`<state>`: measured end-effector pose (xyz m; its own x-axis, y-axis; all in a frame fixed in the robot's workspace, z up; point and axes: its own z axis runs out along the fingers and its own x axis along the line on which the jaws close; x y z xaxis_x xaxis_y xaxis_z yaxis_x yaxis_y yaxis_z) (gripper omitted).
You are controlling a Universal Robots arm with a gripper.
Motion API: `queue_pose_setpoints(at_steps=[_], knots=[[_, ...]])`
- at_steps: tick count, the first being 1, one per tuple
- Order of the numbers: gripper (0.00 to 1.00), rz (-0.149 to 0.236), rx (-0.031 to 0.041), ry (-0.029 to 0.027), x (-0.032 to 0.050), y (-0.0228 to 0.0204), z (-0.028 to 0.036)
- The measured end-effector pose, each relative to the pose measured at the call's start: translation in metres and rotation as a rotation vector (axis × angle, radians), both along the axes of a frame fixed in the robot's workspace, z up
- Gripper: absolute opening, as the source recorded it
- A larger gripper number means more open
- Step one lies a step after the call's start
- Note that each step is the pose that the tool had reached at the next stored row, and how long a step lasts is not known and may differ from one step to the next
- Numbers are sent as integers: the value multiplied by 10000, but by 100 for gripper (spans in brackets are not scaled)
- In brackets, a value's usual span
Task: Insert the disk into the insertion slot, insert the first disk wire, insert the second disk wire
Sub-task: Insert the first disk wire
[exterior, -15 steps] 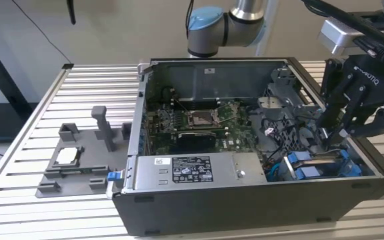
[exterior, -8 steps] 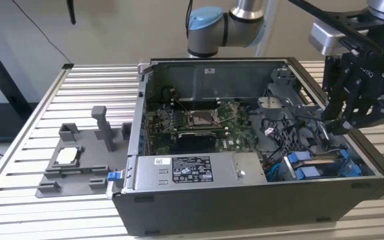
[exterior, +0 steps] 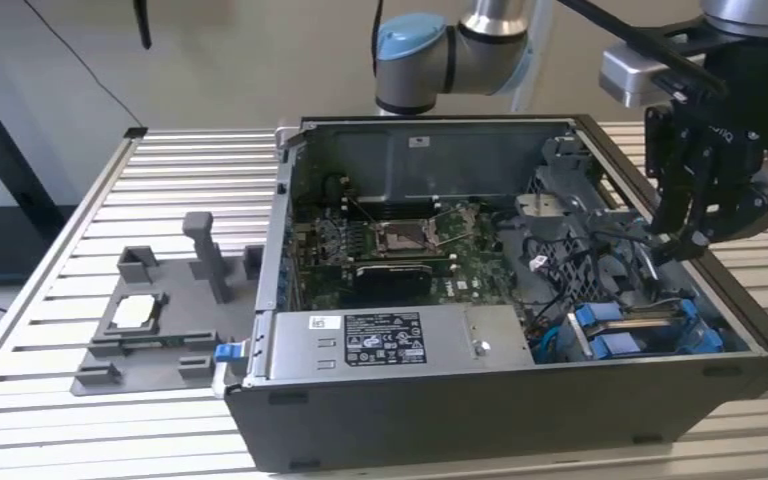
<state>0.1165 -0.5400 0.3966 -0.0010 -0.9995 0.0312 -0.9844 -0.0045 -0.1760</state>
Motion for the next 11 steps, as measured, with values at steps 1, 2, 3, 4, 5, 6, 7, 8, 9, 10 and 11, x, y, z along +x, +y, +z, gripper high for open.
queue_pose_setpoints(at_steps=[1,2,3,4,5,6,7,8,9,10,11], knots=[[40,2,-72,-37,-6,24,-7],[40,4,-141,-65,-12,41,-14],[40,9,-209,-89,-16,54,-21],[40,16,-274,-109,-20,63,-28],[40,24,-332,-131,-24,70,-36],[40,31,-382,-151,-28,77,-45],[40,36,-424,-171,-34,84,-54],[40,40,-456,-189,-40,91,-66],[40,41,-486,-207,-47,98,-77],[40,44,-520,-226,-55,105,-88],[40,45,-551,-246,-61,112,-98]])
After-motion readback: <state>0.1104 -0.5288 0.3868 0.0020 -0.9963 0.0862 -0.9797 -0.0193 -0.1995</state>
